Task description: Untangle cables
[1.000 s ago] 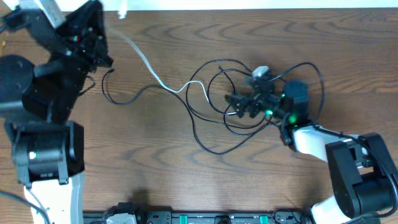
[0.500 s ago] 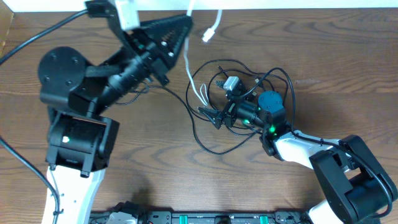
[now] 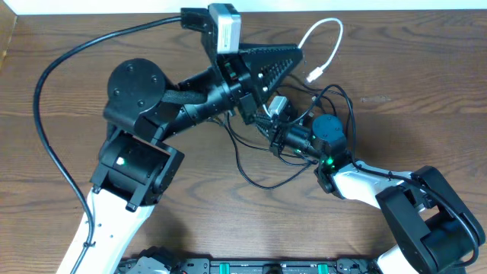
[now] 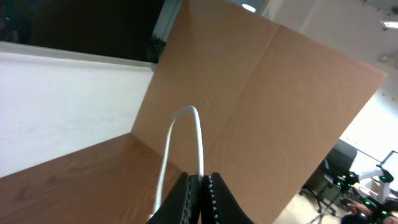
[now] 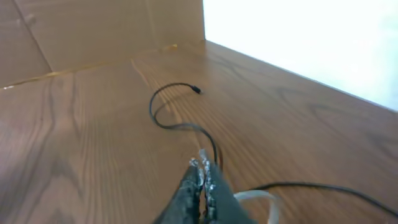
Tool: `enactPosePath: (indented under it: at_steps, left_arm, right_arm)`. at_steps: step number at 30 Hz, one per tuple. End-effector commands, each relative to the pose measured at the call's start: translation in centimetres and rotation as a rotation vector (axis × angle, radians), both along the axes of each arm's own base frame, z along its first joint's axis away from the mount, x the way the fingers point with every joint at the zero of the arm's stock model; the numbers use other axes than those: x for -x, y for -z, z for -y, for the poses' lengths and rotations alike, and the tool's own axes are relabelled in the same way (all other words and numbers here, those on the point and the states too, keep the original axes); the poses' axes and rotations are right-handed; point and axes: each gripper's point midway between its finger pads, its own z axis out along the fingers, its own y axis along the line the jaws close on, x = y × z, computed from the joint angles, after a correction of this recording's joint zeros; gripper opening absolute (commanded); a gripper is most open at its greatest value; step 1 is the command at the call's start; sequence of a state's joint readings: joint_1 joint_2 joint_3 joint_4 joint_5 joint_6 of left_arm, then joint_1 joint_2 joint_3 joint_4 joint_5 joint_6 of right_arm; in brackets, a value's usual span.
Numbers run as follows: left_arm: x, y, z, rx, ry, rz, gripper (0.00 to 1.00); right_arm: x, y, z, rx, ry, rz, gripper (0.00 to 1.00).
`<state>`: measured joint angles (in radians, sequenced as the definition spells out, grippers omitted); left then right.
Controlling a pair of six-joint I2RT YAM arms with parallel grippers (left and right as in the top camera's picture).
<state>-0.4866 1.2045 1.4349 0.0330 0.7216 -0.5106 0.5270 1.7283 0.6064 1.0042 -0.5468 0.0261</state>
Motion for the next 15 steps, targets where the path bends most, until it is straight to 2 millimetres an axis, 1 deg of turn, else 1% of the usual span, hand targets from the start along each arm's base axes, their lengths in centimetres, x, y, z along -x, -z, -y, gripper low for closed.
enactPosePath:
  at_steps: [1,3,5,6,7,8,9,10,11,12,13,15]
  left_arm:
    - [-0.9,-1.2,-0.9,-0.028,-0.106,0.125,0.07]
    - [-2.4,-0.7,-1.9,-0.065,-0.204,0.14,0.07]
    - [-4.2,0.3,-3.2,-0.101,-0.31,0.111,0.07]
    - [-5.4,1.2,-4.4,-0.122,-0.386,0.073,0.08]
    - [-7.2,2.9,-6.6,-0.166,-0.513,0.003,0.09]
    - [-7.9,3.7,-7.5,-0.187,-0.567,-0.028,0.17]
    - [-8.7,4.7,-8.9,-0.216,-0.635,-0.066,0.22]
    - [-9.3,5.9,-10.3,-0.248,-0.704,-0.106,0.26]
    - [-10.1,7.4,-12.2,-0.296,-0.797,-0.159,0.33]
    - [-10.4,8.4,-13.4,-0.326,-0.852,-0.19,0.42]
    - [-10.5,9.1,-14.2,-0.35,-0.889,-0.213,0.46]
    - [-10.8,11.3,-16.1,-0.423,-0.965,-0.28,0.5]
  right_arm:
    - [-1.2,1.1,1.1,0.036,0.065,-0.01,0.01]
    - [-2.0,0.9,2.0,0.023,0.095,-0.025,0.01]
    - [-2.8,0.5,3.2,0.003,0.128,-0.039,0.01]
    - [-3.3,0.1,4.0,-0.013,0.151,-0.047,0.01]
    - [-4.2,-0.7,5.4,-0.046,0.19,-0.063,0.01]
    - [-4.6,-1.5,6.2,-0.071,0.206,-0.064,0.01]
    - [-4.8,-2.0,6.6,-0.09,0.219,-0.065,0.01]
    - [-5.1,-3.1,7.4,-0.123,0.238,-0.064,0.01]
    - [-5.3,-4.1,8.0,-0.149,0.252,-0.061,0.01]
    - [-5.4,-5.0,8.5,-0.171,0.262,-0.054,0.01]
    - [-5.4,-5.7,8.8,-0.185,0.267,-0.043,0.01]
    - [-5.3,-8.2,9.9,-0.222,0.285,0.008,0.01]
